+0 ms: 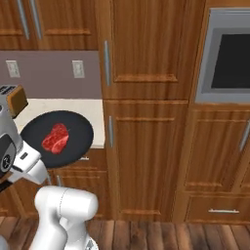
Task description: Pick up the pan with the steak in it and place it on the dining table. Then place the steak on the plate.
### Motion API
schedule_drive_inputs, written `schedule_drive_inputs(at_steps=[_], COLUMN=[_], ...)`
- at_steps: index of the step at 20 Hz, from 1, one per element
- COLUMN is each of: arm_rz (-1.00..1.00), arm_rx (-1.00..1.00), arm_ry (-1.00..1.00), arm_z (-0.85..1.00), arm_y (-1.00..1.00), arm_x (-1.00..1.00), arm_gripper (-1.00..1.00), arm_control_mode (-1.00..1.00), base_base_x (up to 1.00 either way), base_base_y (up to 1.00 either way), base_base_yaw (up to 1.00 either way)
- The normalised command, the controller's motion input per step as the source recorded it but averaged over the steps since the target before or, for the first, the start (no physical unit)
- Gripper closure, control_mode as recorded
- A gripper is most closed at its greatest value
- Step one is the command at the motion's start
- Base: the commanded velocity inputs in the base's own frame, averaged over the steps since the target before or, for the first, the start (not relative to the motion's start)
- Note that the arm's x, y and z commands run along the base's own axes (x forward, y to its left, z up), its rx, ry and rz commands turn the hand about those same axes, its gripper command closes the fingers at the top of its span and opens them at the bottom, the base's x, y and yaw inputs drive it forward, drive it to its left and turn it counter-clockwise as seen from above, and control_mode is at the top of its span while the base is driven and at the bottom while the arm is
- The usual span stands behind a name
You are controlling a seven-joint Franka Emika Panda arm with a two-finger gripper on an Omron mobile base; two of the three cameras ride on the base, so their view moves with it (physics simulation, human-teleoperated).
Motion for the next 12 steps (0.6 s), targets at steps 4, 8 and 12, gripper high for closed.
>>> schedule_drive_inputs(at_steps=[4,8,12], arm_rz=[0.0,0.0,0.0], arm_rx=[0.0,0.0,0.0], arm_ry=[0.0,0.0,0.0], arm_z=[0.0,0.0,0.0], arm_y=[0.0,0.0,0.0], arm_x=[0.0,0.0,0.0], arm_gripper=[1.0,1.0,1.0], arm_control_mode=[1.0,1.0,1.0], base_base_x=[-0.07,-0.06,-0.06], base_base_y=[0.0,0.0,0.0], base_base_yaw=[0.5,0.5,0.5])
